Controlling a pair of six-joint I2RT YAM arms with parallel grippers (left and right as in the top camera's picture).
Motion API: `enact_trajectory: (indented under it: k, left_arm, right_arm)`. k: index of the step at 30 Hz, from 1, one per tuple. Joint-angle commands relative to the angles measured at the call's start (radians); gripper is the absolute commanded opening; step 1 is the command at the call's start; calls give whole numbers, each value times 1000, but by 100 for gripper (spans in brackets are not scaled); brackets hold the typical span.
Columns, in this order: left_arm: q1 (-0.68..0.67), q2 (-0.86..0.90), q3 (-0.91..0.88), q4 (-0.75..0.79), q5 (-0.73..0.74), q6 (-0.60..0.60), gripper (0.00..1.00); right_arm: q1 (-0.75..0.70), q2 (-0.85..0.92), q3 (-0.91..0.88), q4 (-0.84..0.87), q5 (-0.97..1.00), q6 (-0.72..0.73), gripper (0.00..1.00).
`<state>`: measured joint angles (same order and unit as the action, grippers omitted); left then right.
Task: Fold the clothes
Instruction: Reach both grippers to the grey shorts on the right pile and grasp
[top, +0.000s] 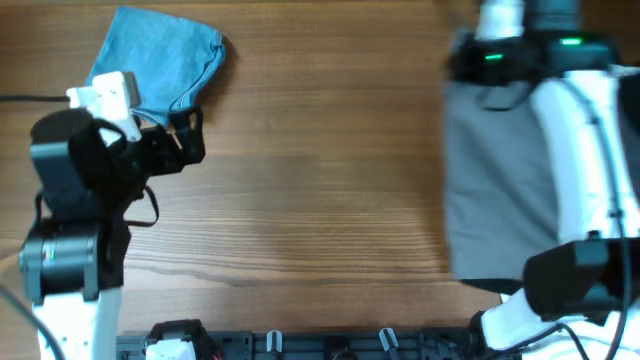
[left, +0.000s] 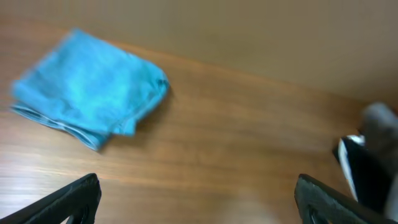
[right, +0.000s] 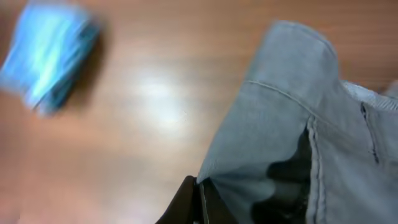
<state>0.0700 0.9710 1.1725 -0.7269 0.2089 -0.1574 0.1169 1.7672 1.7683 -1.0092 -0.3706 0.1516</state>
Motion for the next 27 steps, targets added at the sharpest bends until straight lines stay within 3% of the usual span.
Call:
enact_trajectory:
  k: [1, 2, 3, 5, 10, 14, 17, 20, 21, 27]
  left_arm:
    - [-6, -64, 26, 5, -136, 54, 100]
    - [-6, -75, 26, 5, -163, 54, 100]
    - [-6, -91, 26, 5, -194, 54, 100]
    - [-6, -118, 26, 5, -210, 63, 100]
    - [-6, -109, 26, 5, -101, 68, 100]
    - [-31, 37, 26, 8, 101, 68, 96]
    - [-137, 230, 26, 12, 143, 68, 89]
    - [-229, 391, 26, 72, 161, 67, 80]
    - [-256, 452, 26, 130, 185, 68, 84]
    - [-369, 846, 26, 364, 184, 68, 80]
  right_arm:
    - [352, 21, 16, 4, -86, -22, 11]
    - [430, 35, 16, 9, -79, -22, 29]
    - [513, 47, 16, 13, -39, -19, 60]
    - [619, 47, 20, 14, 166, 66, 77]
    - [463, -8, 98, -32, 273, 203, 80]
    - [186, -39, 105, -64, 136, 244, 71]
    - [1, -40, 105, -140, 43, 244, 68]
    - [-93, -40, 105, -174, -23, 235, 68]
    - [-113, -40, 105, -183, -32, 216, 67]
    - [-120, -40, 105, -222, -19, 144, 70]
